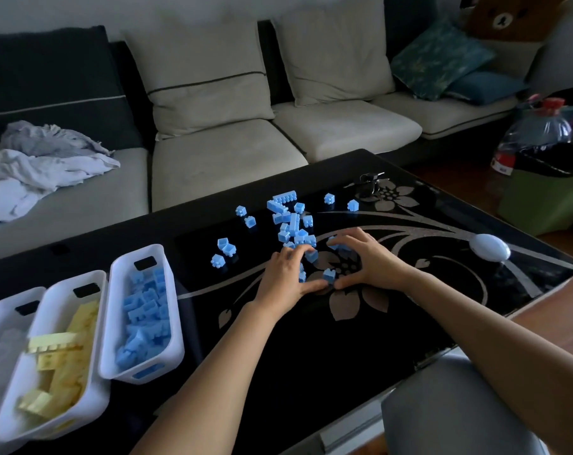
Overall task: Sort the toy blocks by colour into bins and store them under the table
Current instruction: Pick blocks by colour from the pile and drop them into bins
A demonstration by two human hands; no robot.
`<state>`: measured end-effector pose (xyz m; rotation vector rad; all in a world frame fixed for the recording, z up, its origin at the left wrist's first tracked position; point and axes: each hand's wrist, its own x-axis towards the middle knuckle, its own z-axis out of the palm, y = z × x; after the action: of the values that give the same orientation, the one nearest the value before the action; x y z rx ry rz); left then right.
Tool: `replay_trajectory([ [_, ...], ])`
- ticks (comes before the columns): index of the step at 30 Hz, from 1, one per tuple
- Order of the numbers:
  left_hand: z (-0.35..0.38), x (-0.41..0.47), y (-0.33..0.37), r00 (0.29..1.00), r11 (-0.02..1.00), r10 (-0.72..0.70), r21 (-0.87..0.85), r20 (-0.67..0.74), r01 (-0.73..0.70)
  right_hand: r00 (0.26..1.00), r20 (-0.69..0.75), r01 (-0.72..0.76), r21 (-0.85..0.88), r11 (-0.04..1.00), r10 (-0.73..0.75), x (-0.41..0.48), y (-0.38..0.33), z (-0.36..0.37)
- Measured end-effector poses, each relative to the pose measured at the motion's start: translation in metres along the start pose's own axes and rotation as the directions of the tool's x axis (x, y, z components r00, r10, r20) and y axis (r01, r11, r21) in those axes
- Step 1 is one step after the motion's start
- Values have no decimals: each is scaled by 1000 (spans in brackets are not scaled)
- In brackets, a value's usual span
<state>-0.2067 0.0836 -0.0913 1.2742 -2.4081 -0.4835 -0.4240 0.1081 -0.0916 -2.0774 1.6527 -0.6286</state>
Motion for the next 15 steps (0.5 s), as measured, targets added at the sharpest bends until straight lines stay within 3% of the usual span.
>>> replay_trajectory([
  [7,1,-13,1,984,998,8,60,-178,3,976,-202,-94,-53,994,82,-1,-4,4],
  [10,-8,-22,-2,984,997,-24,71,-175,37,951,-270,-211,-207,955,151,0,-5,8],
  [15,-42,-41,-1,974,995,-81,-68,-213,68,962,-225,-236,-415,879,153,8,-18,6],
])
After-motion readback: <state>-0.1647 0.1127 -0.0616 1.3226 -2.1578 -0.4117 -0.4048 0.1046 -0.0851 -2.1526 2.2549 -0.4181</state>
